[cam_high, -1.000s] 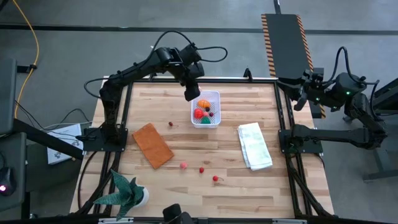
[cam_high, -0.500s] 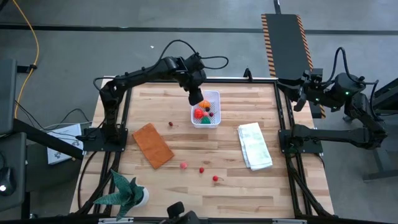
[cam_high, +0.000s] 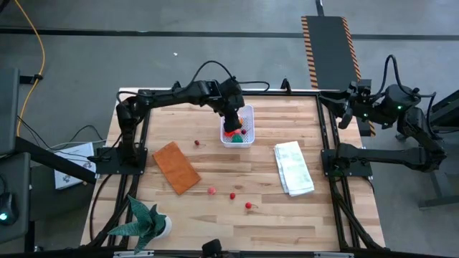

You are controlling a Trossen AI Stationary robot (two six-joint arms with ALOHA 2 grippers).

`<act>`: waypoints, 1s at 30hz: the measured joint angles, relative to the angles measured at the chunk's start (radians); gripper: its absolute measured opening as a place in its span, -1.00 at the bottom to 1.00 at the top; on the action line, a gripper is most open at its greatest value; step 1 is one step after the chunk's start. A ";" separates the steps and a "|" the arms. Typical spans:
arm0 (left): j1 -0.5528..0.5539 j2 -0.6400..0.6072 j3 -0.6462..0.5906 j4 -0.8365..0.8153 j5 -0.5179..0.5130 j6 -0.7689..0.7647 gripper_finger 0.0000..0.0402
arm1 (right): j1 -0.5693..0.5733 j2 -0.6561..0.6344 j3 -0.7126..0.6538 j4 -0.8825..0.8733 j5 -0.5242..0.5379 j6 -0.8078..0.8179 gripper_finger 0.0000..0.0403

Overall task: Pick and placing Produce into tupperware
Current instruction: Put the peach into the white bin

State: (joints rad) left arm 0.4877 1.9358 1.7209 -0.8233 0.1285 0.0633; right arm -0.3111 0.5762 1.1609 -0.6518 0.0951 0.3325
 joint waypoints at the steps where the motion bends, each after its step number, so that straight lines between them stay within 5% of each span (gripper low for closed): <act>1: 0.000 0.000 -0.008 0.008 0.009 -0.006 -0.37 | 0.000 0.000 0.000 0.000 -0.002 0.000 -0.28; 30: 0.003 0.127 -0.041 0.149 0.049 -0.090 -0.25 | 0.000 0.000 0.000 -0.003 -0.025 0.003 -0.28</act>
State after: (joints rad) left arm 0.4904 2.0628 1.6802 -0.6738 0.1776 -0.0271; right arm -0.3111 0.5766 1.1606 -0.6552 0.0704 0.3355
